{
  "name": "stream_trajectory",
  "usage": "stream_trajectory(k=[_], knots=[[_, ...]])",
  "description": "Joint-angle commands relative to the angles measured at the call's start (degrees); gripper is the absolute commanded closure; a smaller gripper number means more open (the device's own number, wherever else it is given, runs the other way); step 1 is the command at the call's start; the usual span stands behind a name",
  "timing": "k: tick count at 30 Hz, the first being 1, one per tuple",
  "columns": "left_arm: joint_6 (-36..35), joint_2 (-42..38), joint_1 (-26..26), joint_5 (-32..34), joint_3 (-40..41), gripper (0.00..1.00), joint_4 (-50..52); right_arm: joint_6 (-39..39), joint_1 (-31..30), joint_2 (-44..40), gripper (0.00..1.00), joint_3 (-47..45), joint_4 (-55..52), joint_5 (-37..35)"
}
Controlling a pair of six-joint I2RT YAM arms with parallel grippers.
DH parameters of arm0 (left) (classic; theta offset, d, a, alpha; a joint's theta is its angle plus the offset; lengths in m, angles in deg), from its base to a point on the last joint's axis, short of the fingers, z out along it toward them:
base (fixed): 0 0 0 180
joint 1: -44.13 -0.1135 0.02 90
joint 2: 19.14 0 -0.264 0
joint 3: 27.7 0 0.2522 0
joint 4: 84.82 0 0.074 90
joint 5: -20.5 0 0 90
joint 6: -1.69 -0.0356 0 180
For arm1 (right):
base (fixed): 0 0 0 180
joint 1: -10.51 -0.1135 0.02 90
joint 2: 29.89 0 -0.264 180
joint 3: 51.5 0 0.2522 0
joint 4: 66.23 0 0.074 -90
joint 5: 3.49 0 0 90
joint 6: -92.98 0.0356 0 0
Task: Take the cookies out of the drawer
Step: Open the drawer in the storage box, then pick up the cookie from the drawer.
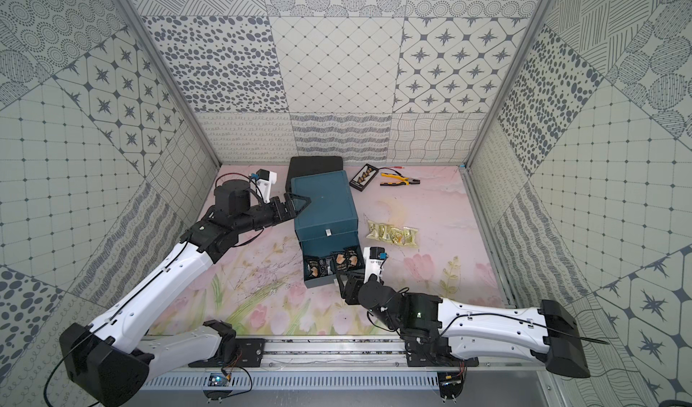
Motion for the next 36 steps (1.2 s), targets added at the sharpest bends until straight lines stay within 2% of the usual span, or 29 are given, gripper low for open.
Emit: stream_trajectory(k=[1, 5, 9, 13, 18, 28, 36], knots=[[-2.5, -2.63, -0.15, 2.8, 1.25, 0.01, 5.21, -5.11, 3.08, -2.48, 0.49, 3.6, -4.34, 1.84], [-1.17, -5.31, -0.11, 3.24, 4.8, 0.01, 5.85, -8.22, 9.33, -0.82, 0.49, 8.66, -7.38, 10.71], [1.62, -9.14, -0.11, 3.08, 9.21, 0.01, 5.63, -11.59, 14.66, 5.69, 0.48, 15.48, -9.84, 20.63], [2.73, -11.52, -0.1, 3.39, 11.93, 0.01, 6.99, -15.99, 17.02, 14.34, 0.47, 23.12, -14.95, 24.36], [3.34, -12.45, -0.12, 2.73, 13.33, 0.01, 8.52, -18.09, 22.27, 20.14, 0.47, 25.56, -15.3, 31.66], [6.37, -9.6, 0.03, 1.2, 16.82, 0.01, 4.61, -22.12, 27.66, 25.56, 0.47, 26.82, -20.76, 34.4], [5.2, -7.71, 0.15, 1.52, 16.34, 0.01, 2.56, -22.41, 26.34, 30.75, 0.48, 29.84, -20.68, 37.25]])
